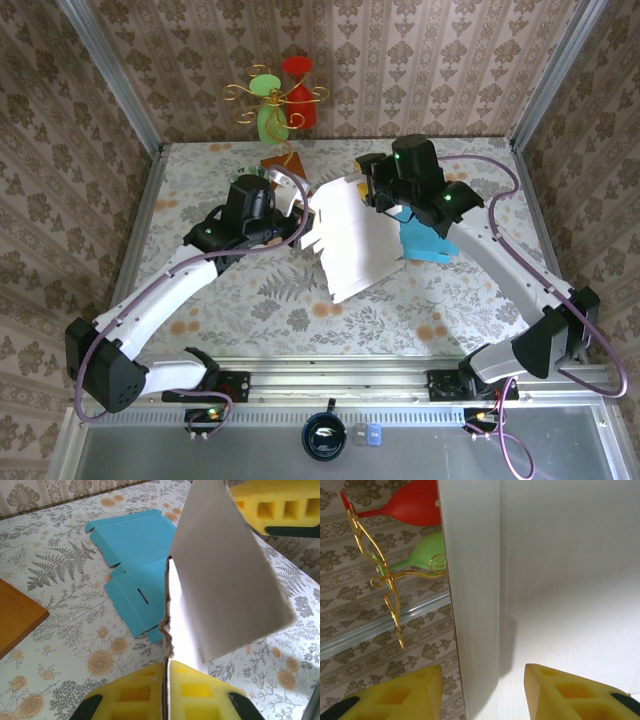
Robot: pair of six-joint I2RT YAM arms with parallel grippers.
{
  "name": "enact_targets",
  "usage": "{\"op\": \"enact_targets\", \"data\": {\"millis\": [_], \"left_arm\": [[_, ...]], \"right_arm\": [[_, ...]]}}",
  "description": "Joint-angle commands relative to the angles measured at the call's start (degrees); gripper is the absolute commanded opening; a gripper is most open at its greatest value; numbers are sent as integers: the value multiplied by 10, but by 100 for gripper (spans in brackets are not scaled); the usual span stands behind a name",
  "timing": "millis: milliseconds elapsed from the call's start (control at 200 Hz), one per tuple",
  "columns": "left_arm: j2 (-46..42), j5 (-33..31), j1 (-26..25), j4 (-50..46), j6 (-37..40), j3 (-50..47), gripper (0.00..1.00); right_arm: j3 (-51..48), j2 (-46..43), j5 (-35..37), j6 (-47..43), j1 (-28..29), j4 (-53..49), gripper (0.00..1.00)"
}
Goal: Fold the paper box
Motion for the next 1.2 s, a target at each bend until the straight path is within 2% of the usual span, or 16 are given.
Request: {"op": "enact_targets", "data": {"millis": [0,55,340,755,935,960,1030,1070,1130,1195], "left_arm": [[-7,2,-4,-12,17,-3,0],[-7,2,-3,-12,18,-3,0],[-6,1,-3,-15,22,-4,0],[-5,5,2,-17,22,-4,0],[-9,9,13,-17,11,-12,0],[-12,13,17,-15,9,-14,7],[-21,23,32,-15,-5,-22,36],[-28,27,41,-14,-14,-29,47],[-43,41,58,-6,-30,-42,56],[-59,63,82,8,-55,-58,60]], "right_arm": [[21,16,-14,0,2,10,46],[23,22,-18,0,0,13,45],[30,34,-23,-4,-3,17,26],[12,26,-26,-1,-7,26,10],[-12,8,-6,5,-3,31,0],[-20,4,2,9,0,32,0],[-41,-15,37,23,10,32,0],[-53,-27,65,32,20,29,0],[-74,-48,116,47,35,31,0],[-99,-61,161,64,50,45,0]]}}
